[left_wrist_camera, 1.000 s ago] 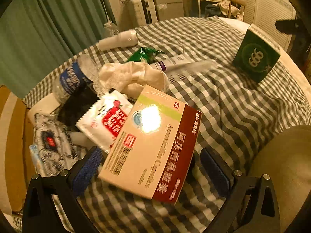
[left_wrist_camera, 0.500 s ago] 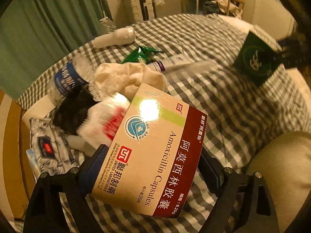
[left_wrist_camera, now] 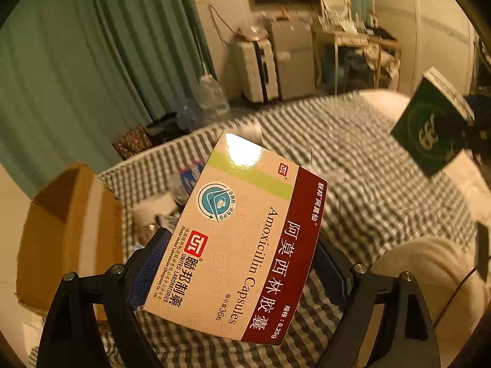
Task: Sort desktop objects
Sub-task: 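Carry the amoxicillin box with the left tool into the cardboard box while the right tool carries the green-striped box, then open both tools and move them back over the cluttered bedspread, then grasp the floral snack bag with the left tool while the right tool grasps the toothpaste tube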
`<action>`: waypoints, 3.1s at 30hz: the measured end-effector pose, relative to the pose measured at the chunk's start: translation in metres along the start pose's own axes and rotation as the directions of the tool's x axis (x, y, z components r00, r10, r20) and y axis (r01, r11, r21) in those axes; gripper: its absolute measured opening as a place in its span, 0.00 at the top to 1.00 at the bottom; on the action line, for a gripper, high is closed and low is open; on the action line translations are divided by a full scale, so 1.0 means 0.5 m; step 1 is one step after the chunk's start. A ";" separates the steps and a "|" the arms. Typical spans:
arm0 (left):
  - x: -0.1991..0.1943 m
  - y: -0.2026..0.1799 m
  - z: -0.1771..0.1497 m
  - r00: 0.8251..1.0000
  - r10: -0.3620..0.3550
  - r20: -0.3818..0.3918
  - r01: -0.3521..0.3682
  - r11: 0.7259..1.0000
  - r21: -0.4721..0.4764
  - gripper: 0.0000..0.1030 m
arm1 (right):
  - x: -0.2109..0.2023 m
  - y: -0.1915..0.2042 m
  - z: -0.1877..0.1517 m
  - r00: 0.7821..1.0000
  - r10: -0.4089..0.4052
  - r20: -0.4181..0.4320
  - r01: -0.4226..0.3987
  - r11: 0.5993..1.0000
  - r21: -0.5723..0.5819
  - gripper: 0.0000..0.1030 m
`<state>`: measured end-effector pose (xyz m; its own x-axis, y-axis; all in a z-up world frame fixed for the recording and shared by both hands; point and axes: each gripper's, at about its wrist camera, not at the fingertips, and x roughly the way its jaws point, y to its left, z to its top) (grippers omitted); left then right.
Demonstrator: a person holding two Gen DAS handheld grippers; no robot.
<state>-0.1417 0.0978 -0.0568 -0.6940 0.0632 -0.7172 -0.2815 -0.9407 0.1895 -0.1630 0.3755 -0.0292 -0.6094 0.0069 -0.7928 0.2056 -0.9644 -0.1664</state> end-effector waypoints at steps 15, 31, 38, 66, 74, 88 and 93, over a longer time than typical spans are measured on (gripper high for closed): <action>-0.160 0.225 -0.007 0.986 0.111 0.124 -0.093 0.985 -0.143 0.13 | -0.194 0.270 0.060 0.989 0.091 0.116 -0.067 0.979 -0.192 0.24; -0.152 0.601 -0.114 0.954 0.298 -0.013 -0.283 0.889 -0.360 0.13 | -0.160 0.674 0.241 0.891 0.447 0.075 -0.392 0.844 -0.366 0.23; -0.077 0.683 -0.185 0.959 0.270 -0.090 -0.281 0.854 -0.438 0.13 | -0.043 0.795 0.289 0.867 0.497 -0.027 -0.471 0.802 -0.369 0.23; -0.115 0.612 -0.166 0.965 0.258 -0.042 -0.254 0.887 -0.386 0.00 | -0.083 0.714 0.307 0.921 0.376 0.105 -0.346 0.911 -0.227 0.12; -0.122 0.427 -0.104 0.990 0.143 -0.015 -0.140 0.926 -0.350 0.00 | -0.090 0.473 0.207 0.966 0.229 0.121 -0.223 0.973 -0.056 0.12; 0.101 0.147 -0.081 0.985 0.058 -0.161 -0.105 0.948 -0.302 0.05 | 0.093 0.269 0.036 0.990 0.139 0.034 -0.141 0.986 0.091 0.12; 0.184 0.112 -0.066 0.975 0.027 -0.220 -0.093 0.951 -0.295 0.10 | 0.185 0.240 0.047 0.989 0.150 0.016 -0.151 0.984 0.096 0.12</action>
<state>-0.1992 0.0399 -0.1344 -0.5385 -0.0371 -0.8418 -0.0076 -0.9988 0.0489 -0.2125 0.2541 -0.1090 -0.5837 -0.1419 -0.7995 0.2209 -0.9752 0.0118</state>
